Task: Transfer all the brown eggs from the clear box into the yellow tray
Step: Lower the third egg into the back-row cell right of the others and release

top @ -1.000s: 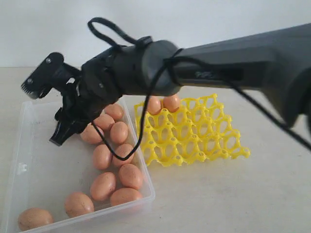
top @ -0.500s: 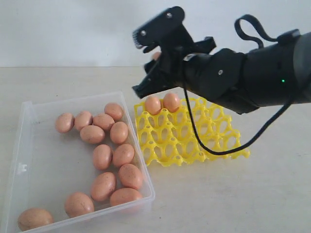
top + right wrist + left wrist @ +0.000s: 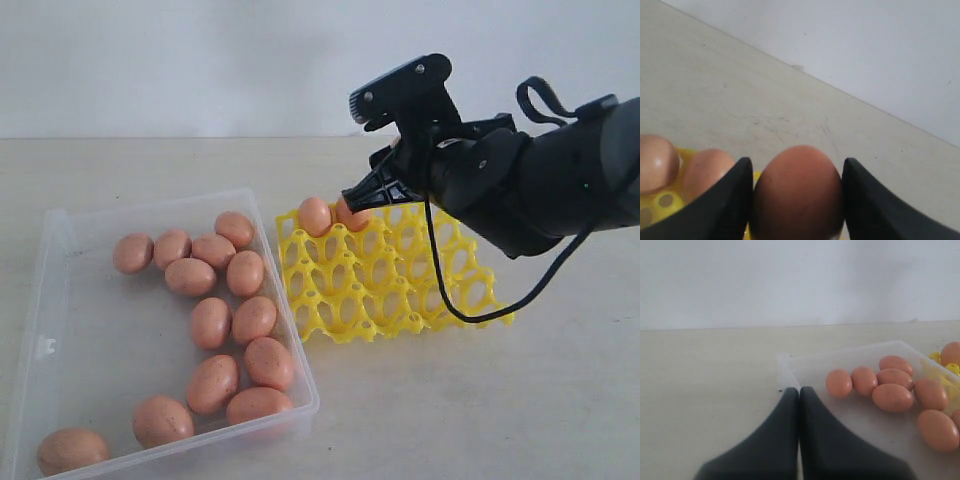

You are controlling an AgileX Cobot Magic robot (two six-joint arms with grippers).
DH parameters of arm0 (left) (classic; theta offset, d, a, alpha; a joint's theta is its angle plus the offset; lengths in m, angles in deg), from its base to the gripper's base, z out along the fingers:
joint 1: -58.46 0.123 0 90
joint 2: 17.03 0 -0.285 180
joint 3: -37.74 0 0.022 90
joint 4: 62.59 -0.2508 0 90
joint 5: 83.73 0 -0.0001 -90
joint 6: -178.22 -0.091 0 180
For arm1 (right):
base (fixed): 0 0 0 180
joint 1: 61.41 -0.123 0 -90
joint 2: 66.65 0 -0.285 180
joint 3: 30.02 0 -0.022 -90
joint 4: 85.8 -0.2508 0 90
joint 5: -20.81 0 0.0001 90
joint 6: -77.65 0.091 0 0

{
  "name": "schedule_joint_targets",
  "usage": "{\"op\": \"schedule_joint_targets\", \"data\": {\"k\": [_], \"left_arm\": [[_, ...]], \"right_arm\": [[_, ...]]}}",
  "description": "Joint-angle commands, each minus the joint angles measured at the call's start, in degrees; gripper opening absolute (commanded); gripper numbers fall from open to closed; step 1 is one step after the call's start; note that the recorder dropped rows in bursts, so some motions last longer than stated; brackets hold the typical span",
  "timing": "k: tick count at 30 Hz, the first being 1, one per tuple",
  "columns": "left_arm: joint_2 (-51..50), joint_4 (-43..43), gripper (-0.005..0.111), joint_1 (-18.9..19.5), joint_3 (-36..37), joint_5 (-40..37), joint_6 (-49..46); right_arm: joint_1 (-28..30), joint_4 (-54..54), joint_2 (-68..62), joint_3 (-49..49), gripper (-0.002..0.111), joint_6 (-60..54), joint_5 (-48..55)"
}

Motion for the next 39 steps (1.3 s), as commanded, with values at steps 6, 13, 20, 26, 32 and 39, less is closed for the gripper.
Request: {"op": "schedule_joint_targets", "data": {"k": [6, 13, 20, 26, 32, 39], "left_arm": [[0.17, 0.31, -0.004, -0.31, -0.15, 0.08, -0.03], [0.17, 0.31, -0.004, -0.31, -0.15, 0.08, -0.03], [0.17, 0.31, -0.004, -0.31, -0.15, 0.08, -0.03], [0.17, 0.31, -0.004, -0.31, -0.15, 0.08, -0.03], [0.17, 0.31, -0.004, -0.31, -0.15, 0.08, -0.03], [0.17, 0.31, -0.004, -0.31, -0.15, 0.08, -0.03]], "right_arm": [[0.40, 1.61, -4.88, -1.65, 0.000, 5.10, -0.13], [0.76, 3.44, -4.98, -1.65, 0.000, 7.95, -1.34], [1.16, 4.58, -5.18, -1.65, 0.000, 11.28, -1.15], [1.16, 5.87, -7.48, -4.04, 0.000, 12.69, 1.64], [1.16, 6.27, -8.98, -6.89, 0.000, 12.69, 1.21], [1.54, 6.13, -12.37, -7.51, 0.000, 12.36, -2.16]]}}
